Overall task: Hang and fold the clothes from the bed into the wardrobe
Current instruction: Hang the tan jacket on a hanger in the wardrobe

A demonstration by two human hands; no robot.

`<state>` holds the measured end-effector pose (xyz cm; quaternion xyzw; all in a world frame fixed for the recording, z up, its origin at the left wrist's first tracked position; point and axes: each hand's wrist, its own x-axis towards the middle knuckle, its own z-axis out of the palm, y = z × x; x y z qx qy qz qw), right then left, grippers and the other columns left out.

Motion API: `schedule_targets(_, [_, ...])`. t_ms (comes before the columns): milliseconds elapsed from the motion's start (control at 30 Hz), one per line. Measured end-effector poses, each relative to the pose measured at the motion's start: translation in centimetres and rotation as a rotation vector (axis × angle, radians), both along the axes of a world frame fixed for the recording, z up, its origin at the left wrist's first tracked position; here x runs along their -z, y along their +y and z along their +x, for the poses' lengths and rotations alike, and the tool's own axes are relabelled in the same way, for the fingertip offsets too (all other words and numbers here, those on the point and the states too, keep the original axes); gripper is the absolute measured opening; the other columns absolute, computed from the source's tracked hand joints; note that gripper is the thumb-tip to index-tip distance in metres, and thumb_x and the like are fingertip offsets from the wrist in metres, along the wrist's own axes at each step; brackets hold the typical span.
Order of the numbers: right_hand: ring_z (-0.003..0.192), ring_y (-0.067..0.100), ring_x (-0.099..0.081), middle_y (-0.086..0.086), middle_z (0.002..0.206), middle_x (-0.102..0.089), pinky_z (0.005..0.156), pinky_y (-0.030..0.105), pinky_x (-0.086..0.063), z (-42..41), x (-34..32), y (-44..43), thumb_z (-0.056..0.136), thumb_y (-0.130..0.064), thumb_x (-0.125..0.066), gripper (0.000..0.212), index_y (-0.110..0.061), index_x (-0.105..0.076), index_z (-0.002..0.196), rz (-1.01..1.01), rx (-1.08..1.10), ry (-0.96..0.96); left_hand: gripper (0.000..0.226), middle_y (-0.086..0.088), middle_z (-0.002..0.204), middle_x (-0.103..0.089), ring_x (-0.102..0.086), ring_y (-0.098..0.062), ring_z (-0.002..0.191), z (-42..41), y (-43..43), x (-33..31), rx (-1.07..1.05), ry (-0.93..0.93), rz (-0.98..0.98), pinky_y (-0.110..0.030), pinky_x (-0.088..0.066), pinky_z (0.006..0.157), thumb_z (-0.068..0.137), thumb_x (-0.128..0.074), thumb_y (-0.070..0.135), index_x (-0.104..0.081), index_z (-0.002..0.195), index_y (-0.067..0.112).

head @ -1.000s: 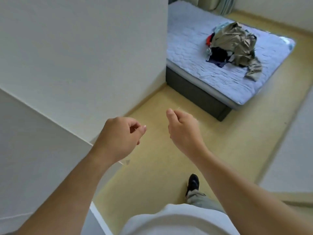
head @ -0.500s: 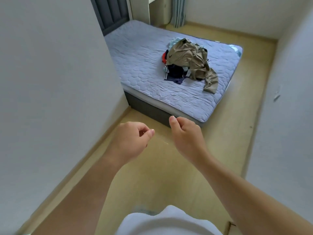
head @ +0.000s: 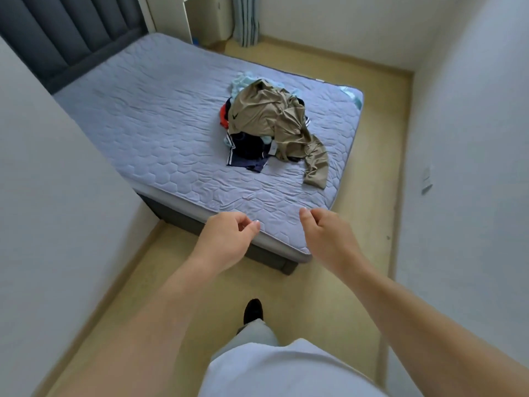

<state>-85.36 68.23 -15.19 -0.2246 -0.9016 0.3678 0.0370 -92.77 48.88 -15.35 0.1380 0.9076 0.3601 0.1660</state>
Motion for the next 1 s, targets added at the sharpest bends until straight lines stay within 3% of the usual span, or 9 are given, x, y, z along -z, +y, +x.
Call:
schedule_targets(133, [0.055, 0.012, -0.047, -0.004, 0.056, -0.052, 0.050, 0.032, -0.031, -6.8, 0.9, 6.1, 0.101, -0.044, -0.040, 0.048, -0.013, -0.045, 0.064, 0.035, 0.038, -0.066, 0.029, 0.016, 0.050, -0.054, -0.050, -0.001, 0.051, -8.7, 6.3, 1.0, -0.003, -0.130, 0.092, -0.018, -0.034, 0.048, 0.094, -0.061, 0.043, -0.070, 0.074, 0.024])
schedule_targets(267, [0.066, 0.018, -0.056, -0.001, 0.068, -0.062, 0.054, 0.032, -0.035, -13.5, 3.0, 12.9, 0.100, -0.042, -0.042, 0.045, -0.012, -0.058, 0.072, 0.046, 0.094, -0.111, 0.026, 0.003, 0.069, -0.066, -0.053, -0.010, 0.060, -15.5, 13.0, 3.5, -0.063, -0.257, 0.192, -0.027, -0.040, 0.055, 0.096, -0.061, 0.039, -0.071, 0.077, 0.024])
schedule_targets(333, [0.064, 0.020, -0.057, 0.002, 0.065, -0.061, 0.055, 0.031, -0.037, -16.9, 5.1, 16.8, 0.099, -0.041, -0.043, 0.044, -0.011, -0.063, 0.076, 0.016, 0.104, -0.170, 0.024, 0.005, 0.069, -0.066, -0.053, -0.009, 0.059, -18.2, 16.5, 5.5, -0.108, -0.327, 0.207, -0.026, -0.040, 0.054, 0.096, -0.062, 0.036, -0.070, 0.079, 0.022])
schedule_targets(433, [0.061, 0.023, -0.056, 0.009, 0.065, -0.062, 0.055, 0.029, -0.040, -22.9, 9.6, 23.6, 0.095, -0.035, -0.045, 0.040, -0.002, -0.064, 0.081, -0.091, 0.124, -0.308, 0.022, 0.017, 0.047, -0.052, -0.043, -0.004, 0.045, -22.2, 22.1, 9.4, -0.184, -0.445, 0.194, -0.023, -0.034, 0.047, 0.095, -0.063, 0.035, -0.069, 0.079, 0.021])
schedule_targets(567, [0.063, 0.025, -0.051, 0.010, 0.067, -0.054, 0.058, 0.031, -0.041, -31.5, 17.3, 31.8, 0.089, -0.021, -0.045, 0.024, -0.005, -0.057, 0.073, -0.202, 0.086, -0.504, 0.020, 0.012, 0.051, -0.051, -0.042, -0.003, 0.039, -27.3, 29.7, 14.5, -0.316, -0.569, 0.186, -0.015, -0.031, 0.036, 0.095, -0.064, 0.029, -0.067, 0.081, 0.015])
schedule_targets(700, [0.076, 0.030, -0.057, 0.010, 0.082, -0.057, 0.066, 0.038, -0.051, -39.8, 24.9, 38.1, 0.092, -0.017, -0.043, 0.029, -0.003, -0.063, 0.108, -0.359, 0.071, -0.726, 0.019, 0.005, 0.066, -0.056, -0.049, -0.010, 0.059, -31.9, 36.1, 19.7, -0.507, -0.643, 0.111, -0.023, -0.037, 0.053, 0.093, -0.066, 0.030, -0.067, 0.080, 0.015])
schedule_targets(867, [0.083, 0.027, -0.056, 0.013, 0.102, -0.051, 0.076, 0.038, -0.050, -48.3, 32.3, 43.1, 0.098, -0.018, -0.050, 0.030, -0.007, -0.050, 0.125, -0.717, 0.366, -0.933, 0.025, 0.001, 0.064, -0.055, -0.044, -0.015, 0.053, -37.1, 41.5, 26.4, -0.690, -0.758, 0.075, -0.026, -0.032, 0.050, 0.093, -0.063, 0.032, -0.063, 0.073, 0.016])
schedule_targets(933, [0.100, 0.028, -0.059, 0.013, 0.110, -0.047, 0.088, 0.040, -0.052, -50.8, 35.7, 44.7, 0.098, -0.020, -0.053, 0.034, -0.009, -0.047, 0.130, -0.813, 0.472, -0.965, 0.024, 0.001, 0.065, -0.056, -0.044, -0.015, 0.053, -39.0, 42.9, 29.0, -0.764, -0.774, 0.099, -0.026, -0.032, 0.051, 0.094, -0.062, 0.030, -0.066, 0.074, 0.017])
schedule_targets(1000, [0.110, 0.030, -0.055, 0.012, 0.115, -0.045, 0.089, 0.039, -0.050, -52.8, 39.2, 46.0, 0.098, -0.021, -0.053, 0.034, -0.010, -0.046, 0.130, -0.823, 0.522, -0.973, 0.021, 0.003, 0.065, -0.057, -0.045, -0.015, 0.055, -40.5, 44.0, 31.7, -0.814, -0.779, 0.134, -0.027, -0.033, 0.053, 0.094, -0.061, 0.027, -0.068, 0.077, 0.018])
